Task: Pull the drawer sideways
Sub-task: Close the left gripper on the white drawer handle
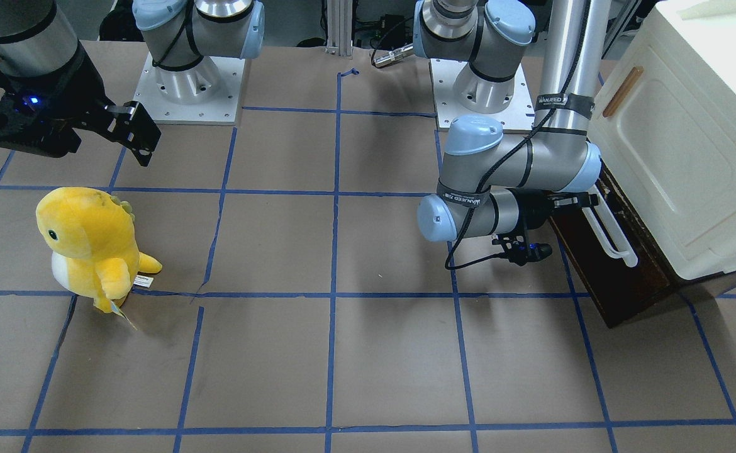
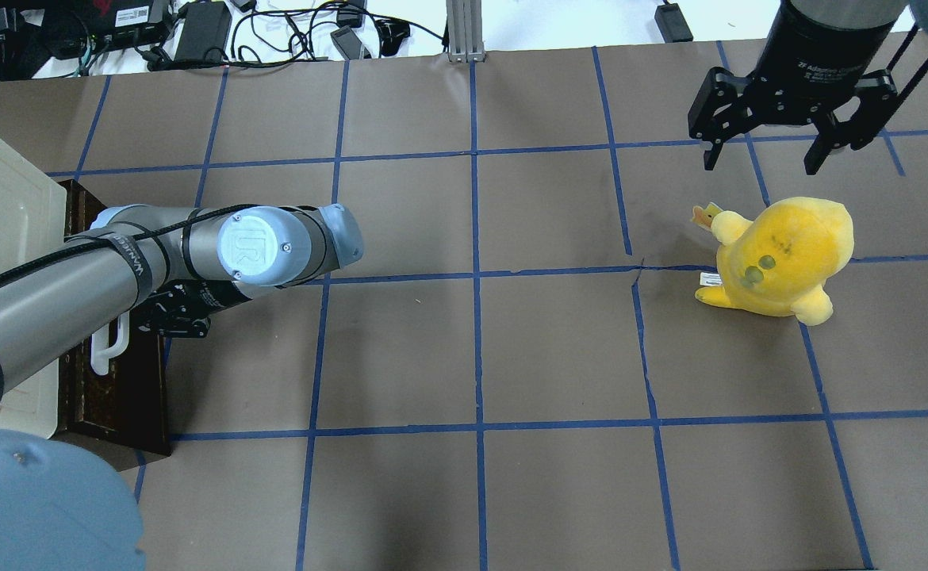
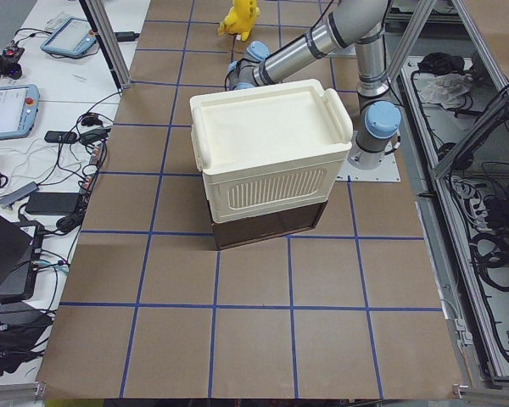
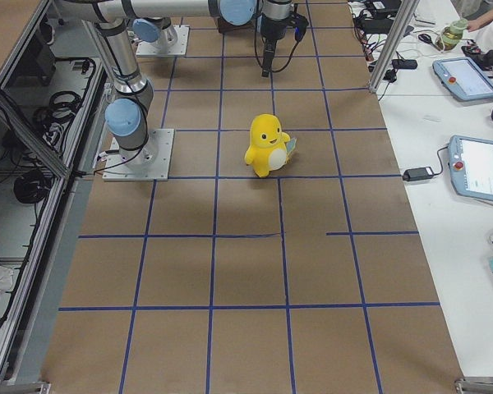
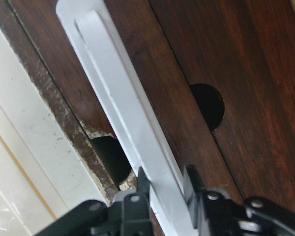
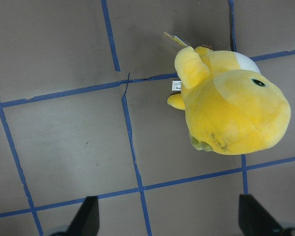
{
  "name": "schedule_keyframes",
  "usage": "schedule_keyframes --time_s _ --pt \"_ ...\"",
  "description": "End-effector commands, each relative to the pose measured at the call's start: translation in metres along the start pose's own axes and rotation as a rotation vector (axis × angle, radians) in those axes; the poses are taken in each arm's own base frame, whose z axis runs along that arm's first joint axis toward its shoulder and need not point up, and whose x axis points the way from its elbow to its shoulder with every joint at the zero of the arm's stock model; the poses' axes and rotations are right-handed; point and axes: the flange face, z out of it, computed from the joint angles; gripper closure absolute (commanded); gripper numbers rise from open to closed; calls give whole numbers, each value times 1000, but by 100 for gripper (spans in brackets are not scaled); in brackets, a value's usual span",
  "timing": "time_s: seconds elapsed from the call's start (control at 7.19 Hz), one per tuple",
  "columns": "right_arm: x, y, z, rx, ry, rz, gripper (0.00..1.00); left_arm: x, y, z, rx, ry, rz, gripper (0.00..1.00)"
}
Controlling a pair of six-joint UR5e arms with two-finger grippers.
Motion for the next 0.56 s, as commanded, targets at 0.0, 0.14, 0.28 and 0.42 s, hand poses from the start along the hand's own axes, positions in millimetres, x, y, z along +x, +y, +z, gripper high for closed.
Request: schedule_keyframes --time_s 0.0,0.14,0.28,0.42 --pt "0 0 0 1 0 0 0 5 5 -15 32 -17 6 68" --pt "0 0 0 1 0 0 0 6 6 -17 38 -19 9 68" --pt "0 0 0 1 0 0 0 6 6 -18 39 -20 10 68" --pt "0 0 0 1 0 0 0 7 8 -22 48 -25 12 68"
